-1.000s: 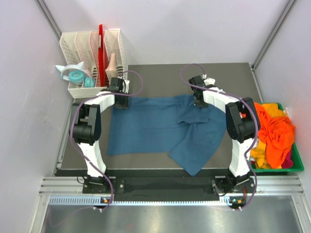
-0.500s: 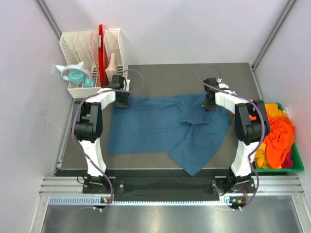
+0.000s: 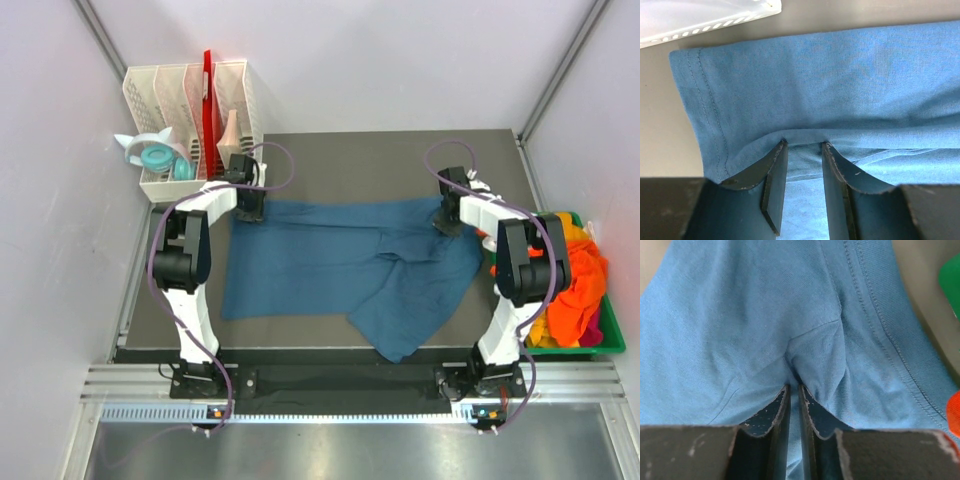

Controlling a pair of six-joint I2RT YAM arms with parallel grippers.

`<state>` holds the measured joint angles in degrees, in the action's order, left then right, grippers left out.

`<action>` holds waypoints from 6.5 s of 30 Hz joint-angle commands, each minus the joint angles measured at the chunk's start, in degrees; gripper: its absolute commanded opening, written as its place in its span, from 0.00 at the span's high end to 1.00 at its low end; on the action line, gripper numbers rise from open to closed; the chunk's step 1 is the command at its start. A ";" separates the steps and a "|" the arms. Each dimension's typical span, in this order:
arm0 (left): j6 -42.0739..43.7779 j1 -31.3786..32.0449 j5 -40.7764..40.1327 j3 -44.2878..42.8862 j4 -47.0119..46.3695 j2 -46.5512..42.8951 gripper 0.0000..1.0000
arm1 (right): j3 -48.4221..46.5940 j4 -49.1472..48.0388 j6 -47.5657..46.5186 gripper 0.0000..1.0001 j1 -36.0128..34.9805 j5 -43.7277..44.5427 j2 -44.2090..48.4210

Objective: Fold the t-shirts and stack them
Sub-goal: Fold the tshirt

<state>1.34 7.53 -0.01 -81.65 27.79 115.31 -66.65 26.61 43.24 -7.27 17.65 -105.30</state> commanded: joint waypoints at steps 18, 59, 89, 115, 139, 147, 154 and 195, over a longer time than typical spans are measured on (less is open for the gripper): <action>3.49 -1.38 7.57 6.58 -0.90 -16.87 0.49 | -2.97 4.68 -12.40 0.45 -17.06 14.00 18.81; -0.99 -1.47 5.28 -10.96 -1.16 -0.80 0.52 | 13.91 17.86 -7.21 0.50 -23.93 0.64 10.46; 2.08 -0.50 15.04 2.36 -3.44 -7.73 0.54 | -29.41 11.29 -14.58 0.85 -25.34 7.93 -5.87; 4.10 -0.50 9.86 5.09 -1.69 -1.66 0.54 | -34.86 9.16 -13.98 1.00 -22.18 3.27 -22.23; 10.35 -0.50 7.57 10.02 4.38 -5.35 0.55 | -40.49 12.69 -13.18 0.97 -13.91 1.69 -28.14; 5.96 -1.73 13.46 7.82 -1.33 -18.26 0.48 | -28.45 -0.51 -14.76 0.51 -17.78 8.62 -4.76; 2.43 -1.82 8.18 9.14 -5.13 -19.87 0.49 | -14.06 4.06 -13.11 0.56 -28.39 11.00 7.54; 5.69 -2.08 10.38 28.65 11.23 -48.77 0.52 | 24.81 33.51 62.13 0.51 -89.40 12.06 27.08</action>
<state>7.55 5.65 8.88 -53.67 40.71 66.41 -41.04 57.98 96.47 -91.88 31.75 -74.67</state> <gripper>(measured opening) 0.478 0.487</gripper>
